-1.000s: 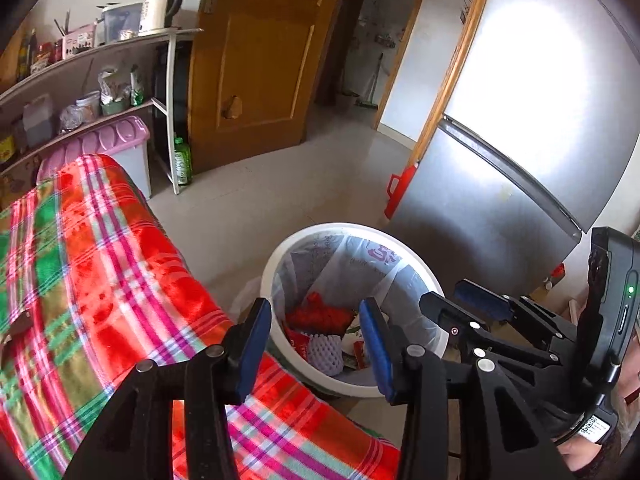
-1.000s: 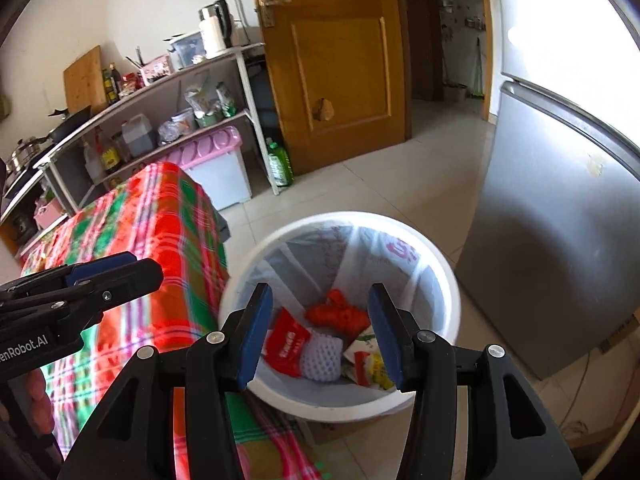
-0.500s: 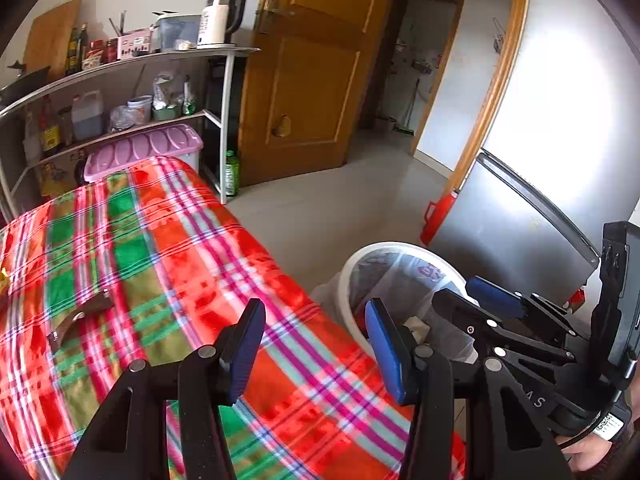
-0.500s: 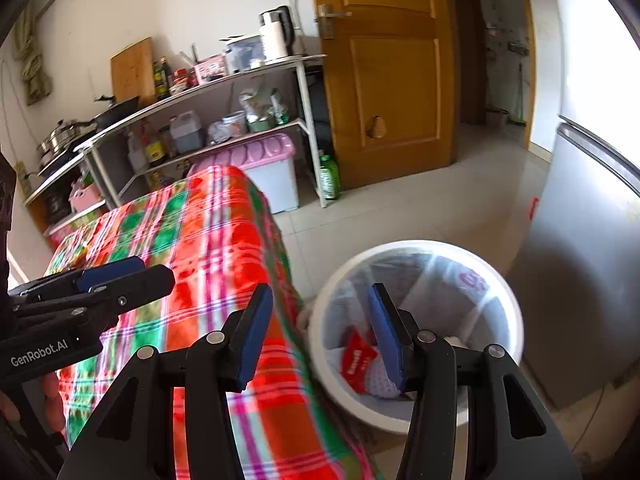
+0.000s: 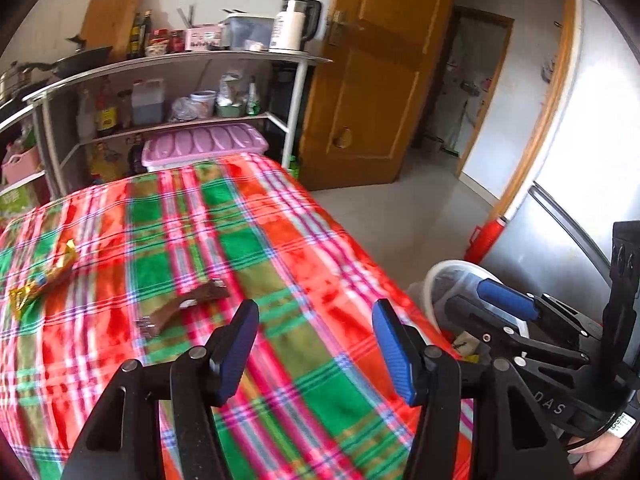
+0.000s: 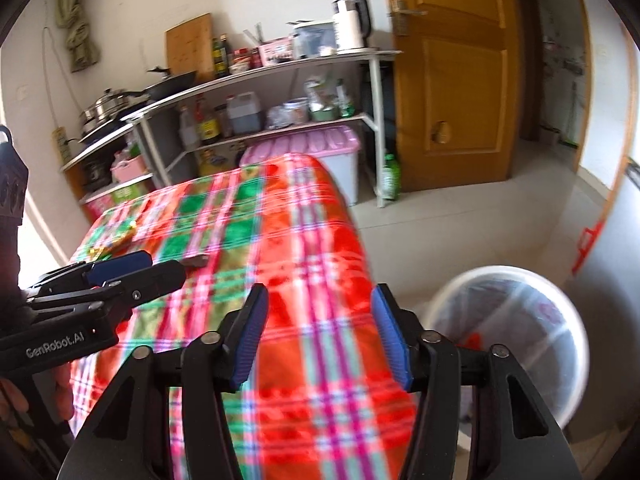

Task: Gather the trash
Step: 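Move both tools back over the table toward the gold and brown wrappers, then grasp the brown chocolate wrapper with the right tool while the left tool grasps the gold candy bar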

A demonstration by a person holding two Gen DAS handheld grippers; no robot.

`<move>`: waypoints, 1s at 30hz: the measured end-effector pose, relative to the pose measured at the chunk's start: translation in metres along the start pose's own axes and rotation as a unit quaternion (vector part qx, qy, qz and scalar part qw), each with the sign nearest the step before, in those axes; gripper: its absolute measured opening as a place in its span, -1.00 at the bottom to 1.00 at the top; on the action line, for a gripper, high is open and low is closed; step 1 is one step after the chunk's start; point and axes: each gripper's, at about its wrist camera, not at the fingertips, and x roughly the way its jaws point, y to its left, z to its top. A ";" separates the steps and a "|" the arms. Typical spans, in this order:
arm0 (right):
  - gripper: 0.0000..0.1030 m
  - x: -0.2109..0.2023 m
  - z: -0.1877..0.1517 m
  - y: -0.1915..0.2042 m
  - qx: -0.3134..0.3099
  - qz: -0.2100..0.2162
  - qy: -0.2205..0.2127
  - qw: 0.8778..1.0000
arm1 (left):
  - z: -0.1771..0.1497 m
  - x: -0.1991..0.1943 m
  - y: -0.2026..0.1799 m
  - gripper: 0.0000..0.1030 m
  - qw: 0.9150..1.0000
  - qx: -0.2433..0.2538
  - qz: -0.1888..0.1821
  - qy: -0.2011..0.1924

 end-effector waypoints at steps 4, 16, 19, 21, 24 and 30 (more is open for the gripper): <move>0.08 0.021 0.008 0.023 -0.013 0.028 0.012 0.999 | 0.001 -0.007 0.044 0.14 0.999 -0.031 0.025 -0.004; 0.08 0.084 0.014 0.089 -0.065 0.084 0.069 0.992 | 0.001 -0.033 0.170 0.16 0.989 -0.092 0.112 -0.010; 0.08 0.095 0.013 0.110 -0.103 0.098 0.075 0.987 | -0.001 -0.037 0.195 0.16 0.987 -0.104 0.126 -0.009; 0.08 0.103 0.013 0.121 -0.121 0.104 0.081 0.984 | -0.003 -0.040 0.208 0.16 0.986 -0.105 0.132 -0.010; 0.08 0.117 0.013 0.130 -0.107 0.118 0.102 0.982 | -0.004 -0.039 0.225 0.16 0.983 -0.113 0.142 -0.006; 0.08 0.139 0.015 0.142 -0.063 0.155 0.135 0.977 | -0.001 -0.032 0.247 0.16 0.987 -0.100 0.127 0.006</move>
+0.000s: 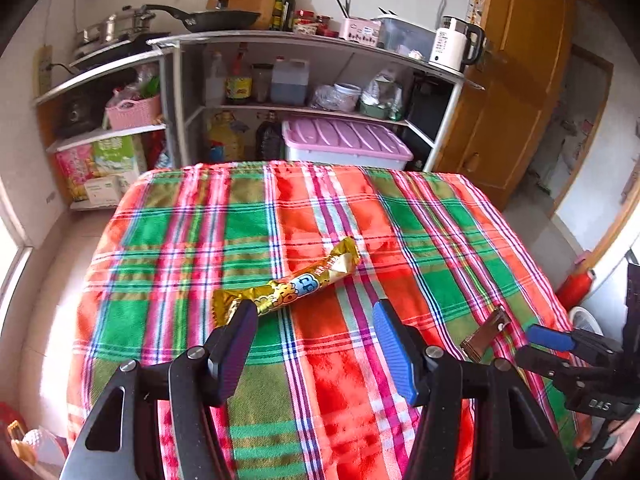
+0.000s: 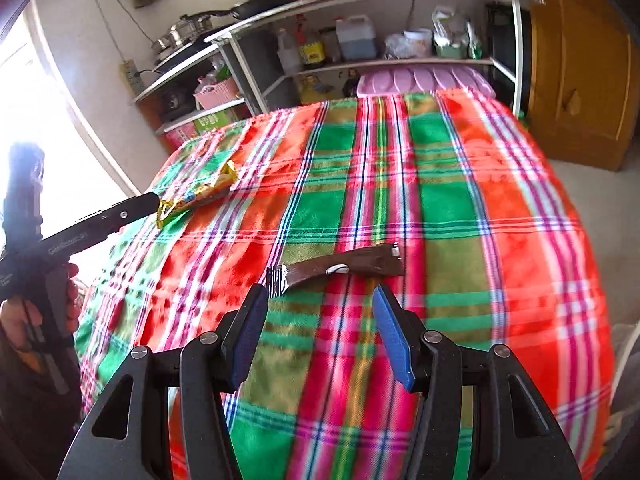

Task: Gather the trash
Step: 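Grasp the brown chocolate wrapper with the right tool while the left tool grasps the gold candy bar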

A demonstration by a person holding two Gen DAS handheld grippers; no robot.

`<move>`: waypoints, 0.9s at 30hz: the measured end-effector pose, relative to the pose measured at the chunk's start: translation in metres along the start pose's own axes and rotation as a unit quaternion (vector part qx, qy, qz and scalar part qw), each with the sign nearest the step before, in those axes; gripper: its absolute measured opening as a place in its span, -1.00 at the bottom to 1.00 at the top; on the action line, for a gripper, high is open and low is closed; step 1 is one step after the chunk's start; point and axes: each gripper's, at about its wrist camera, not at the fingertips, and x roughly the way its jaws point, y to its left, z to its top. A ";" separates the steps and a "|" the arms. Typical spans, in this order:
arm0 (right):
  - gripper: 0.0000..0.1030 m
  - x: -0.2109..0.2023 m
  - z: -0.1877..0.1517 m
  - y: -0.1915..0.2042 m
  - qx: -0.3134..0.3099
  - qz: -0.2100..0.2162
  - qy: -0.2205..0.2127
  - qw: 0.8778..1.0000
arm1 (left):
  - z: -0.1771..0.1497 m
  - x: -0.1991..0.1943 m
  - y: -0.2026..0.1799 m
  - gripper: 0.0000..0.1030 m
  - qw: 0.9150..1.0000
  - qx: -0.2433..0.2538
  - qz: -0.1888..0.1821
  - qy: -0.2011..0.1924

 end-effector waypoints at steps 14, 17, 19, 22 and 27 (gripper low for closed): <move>0.08 0.040 0.017 0.002 0.006 -0.040 0.016 0.999 | 0.007 0.039 -0.011 0.16 0.996 0.080 0.029 0.017; 0.08 0.042 0.021 0.002 0.007 -0.046 0.016 0.999 | 0.012 0.049 -0.011 0.16 0.996 0.082 0.027 0.026; 0.08 0.046 0.025 0.003 0.005 -0.052 0.015 0.999 | 0.014 0.055 -0.012 0.16 0.995 0.087 0.029 0.029; 0.00 0.049 0.029 0.002 0.010 -0.059 0.010 0.998 | 0.016 0.063 -0.011 0.16 0.995 0.087 0.032 0.038; -0.30 0.052 0.033 0.000 0.005 -0.079 0.005 0.997 | 0.018 0.074 -0.006 0.09 0.995 0.084 0.035 0.047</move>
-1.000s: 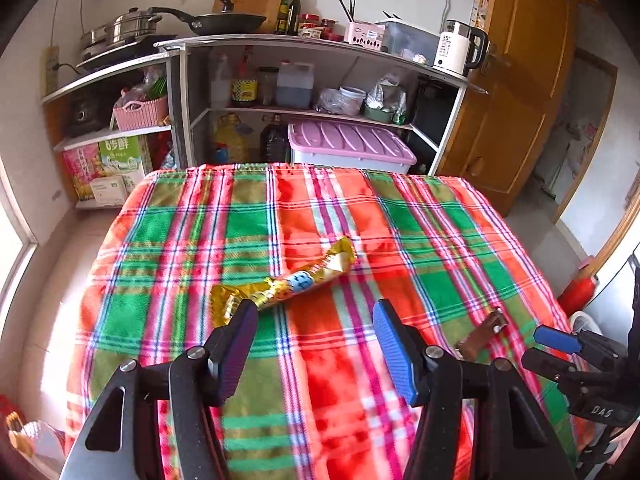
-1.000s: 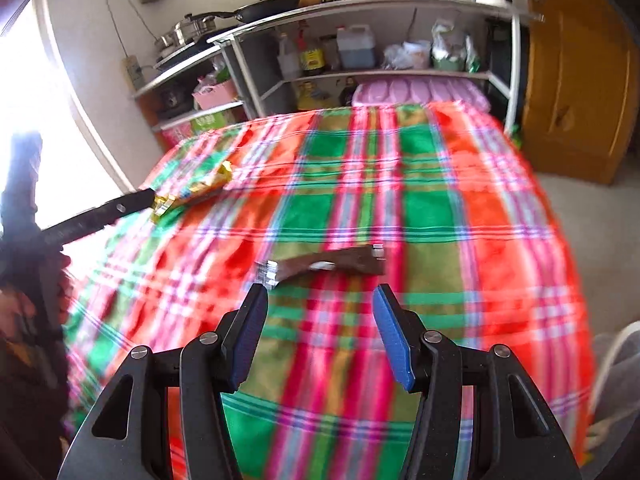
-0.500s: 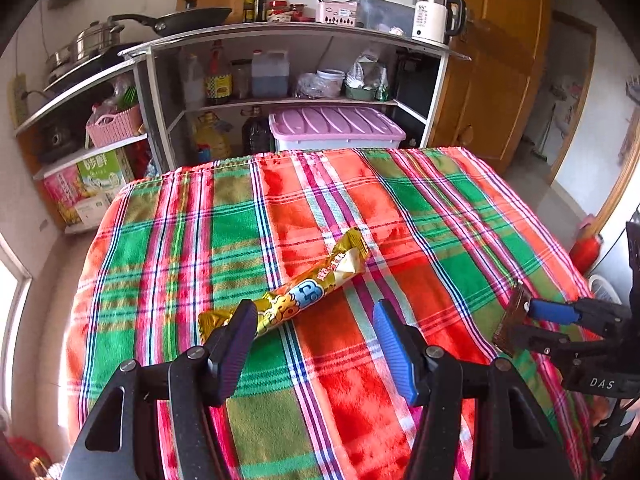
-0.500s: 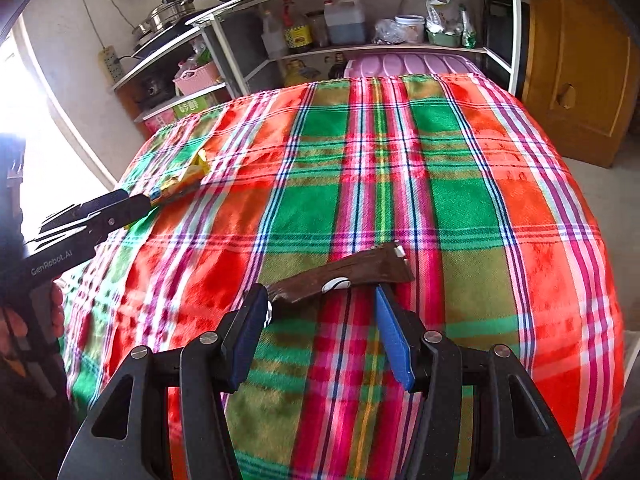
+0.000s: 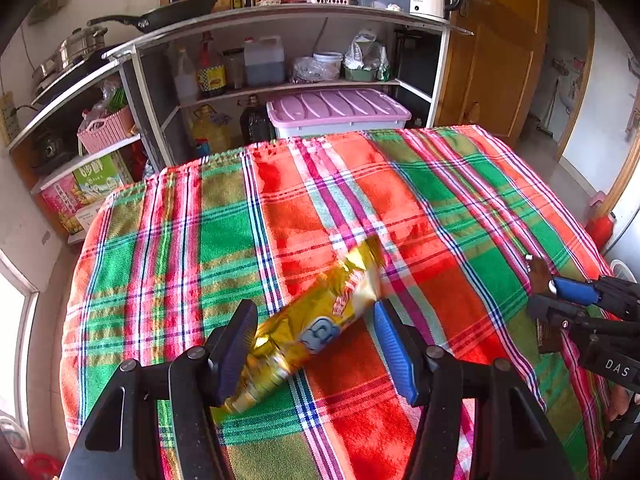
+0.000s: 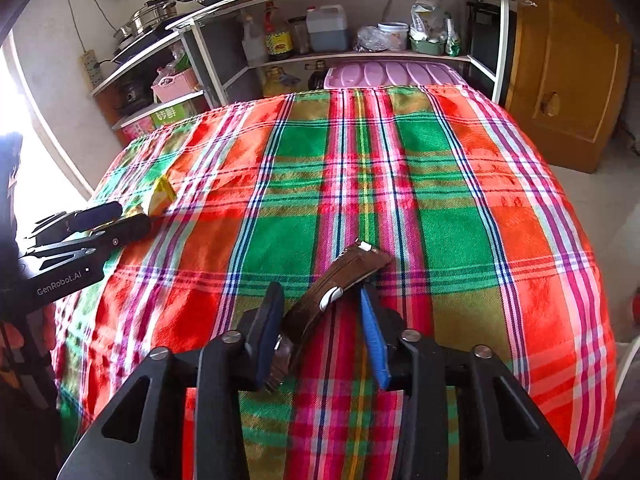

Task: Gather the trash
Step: 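Grasp the brown chocolate wrapper with the right tool while the left tool grasps the gold candy bar, then carry the brown wrapper and gold candy bar over the trash bin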

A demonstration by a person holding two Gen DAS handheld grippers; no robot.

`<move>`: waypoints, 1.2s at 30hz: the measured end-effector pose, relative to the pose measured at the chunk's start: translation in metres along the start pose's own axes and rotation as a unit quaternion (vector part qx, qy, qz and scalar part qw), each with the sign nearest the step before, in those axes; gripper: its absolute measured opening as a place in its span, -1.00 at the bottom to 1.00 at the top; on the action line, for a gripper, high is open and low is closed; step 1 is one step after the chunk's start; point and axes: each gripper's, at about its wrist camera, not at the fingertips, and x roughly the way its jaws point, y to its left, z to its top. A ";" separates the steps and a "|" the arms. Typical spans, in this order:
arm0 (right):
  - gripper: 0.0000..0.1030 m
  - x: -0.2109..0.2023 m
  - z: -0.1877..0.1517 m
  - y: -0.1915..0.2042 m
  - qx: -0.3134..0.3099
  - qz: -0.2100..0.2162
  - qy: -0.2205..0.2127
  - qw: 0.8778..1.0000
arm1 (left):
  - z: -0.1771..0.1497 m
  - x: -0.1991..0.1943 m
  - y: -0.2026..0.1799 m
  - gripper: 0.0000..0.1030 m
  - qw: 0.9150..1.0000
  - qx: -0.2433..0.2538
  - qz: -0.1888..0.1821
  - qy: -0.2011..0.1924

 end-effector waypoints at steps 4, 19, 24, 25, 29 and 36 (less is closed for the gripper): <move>-0.56 0.002 0.003 -0.002 0.003 -0.006 -0.004 1.000 | -0.002 0.006 0.000 -0.27 1.000 0.000 -0.008 0.012; -0.79 -0.020 -0.003 -0.006 0.007 0.014 -0.036 0.999 | -0.007 -0.018 -0.032 -0.72 0.999 0.016 -0.044 -0.006; -0.79 -0.037 -0.007 -0.013 0.020 0.020 -0.048 0.998 | -0.010 -0.035 -0.052 -0.72 0.998 0.021 -0.065 -0.018; -0.79 -0.041 -0.008 -0.015 0.022 0.021 -0.050 0.998 | -0.010 -0.039 -0.056 -0.72 0.997 0.022 -0.069 -0.021; -0.79 -0.059 -0.013 -0.019 0.026 0.021 -0.063 0.997 | -0.009 -0.054 -0.072 -0.72 0.995 0.025 -0.085 -0.035; -0.79 -0.098 -0.025 -0.031 0.038 0.010 -0.089 0.995 | -0.010 -0.074 -0.101 -0.72 0.992 0.037 -0.111 -0.048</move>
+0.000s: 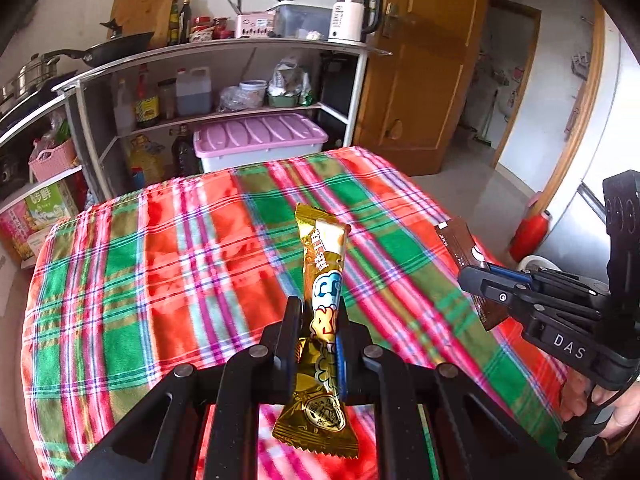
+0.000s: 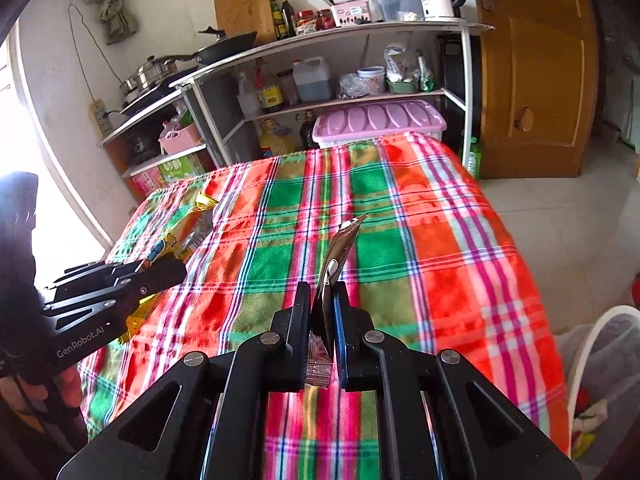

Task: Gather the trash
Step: 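Carry the brown wrapper and gold candy bar over the trash bin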

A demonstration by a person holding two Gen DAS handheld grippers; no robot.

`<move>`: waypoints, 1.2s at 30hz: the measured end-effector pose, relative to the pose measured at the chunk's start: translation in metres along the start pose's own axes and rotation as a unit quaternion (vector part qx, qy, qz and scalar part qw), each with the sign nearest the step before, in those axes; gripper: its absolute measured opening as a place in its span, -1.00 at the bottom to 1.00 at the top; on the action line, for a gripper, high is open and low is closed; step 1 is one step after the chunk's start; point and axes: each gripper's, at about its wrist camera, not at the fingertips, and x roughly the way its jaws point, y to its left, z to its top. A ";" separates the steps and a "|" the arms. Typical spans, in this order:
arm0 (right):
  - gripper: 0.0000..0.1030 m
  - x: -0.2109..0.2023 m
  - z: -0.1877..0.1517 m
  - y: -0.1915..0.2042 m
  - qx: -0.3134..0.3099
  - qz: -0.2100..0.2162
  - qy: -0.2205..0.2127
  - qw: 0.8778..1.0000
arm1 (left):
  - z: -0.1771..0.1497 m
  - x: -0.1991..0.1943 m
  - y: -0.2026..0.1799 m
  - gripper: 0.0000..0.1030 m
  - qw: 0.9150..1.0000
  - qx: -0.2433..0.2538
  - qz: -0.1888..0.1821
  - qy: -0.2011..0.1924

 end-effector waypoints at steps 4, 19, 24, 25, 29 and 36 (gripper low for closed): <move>-0.79 -0.023 -0.004 -0.006 0.005 -0.017 -0.012 1.000 | 0.001 -0.007 -0.022 -0.72 1.000 0.015 -0.015 -0.007; -0.79 -0.097 -0.024 -0.051 0.042 -0.061 -0.055 0.996 | -0.002 -0.025 -0.103 -0.72 0.997 0.047 -0.051 -0.029; -0.79 -0.111 -0.033 -0.062 0.052 -0.068 -0.062 0.994 | -0.005 -0.029 -0.123 -0.71 0.996 0.053 -0.067 -0.033; -0.79 -0.114 -0.035 -0.065 0.056 -0.069 -0.062 0.994 | -0.005 -0.028 -0.128 -0.71 0.996 0.055 -0.067 -0.033; -0.79 -0.124 -0.042 -0.076 0.068 -0.072 -0.068 0.993 | -0.006 -0.029 -0.142 -0.71 0.995 0.062 -0.071 -0.036; -0.79 -0.137 -0.050 -0.096 0.089 -0.083 -0.076 0.990 | -0.006 -0.024 -0.164 -0.71 0.994 0.071 -0.081 -0.032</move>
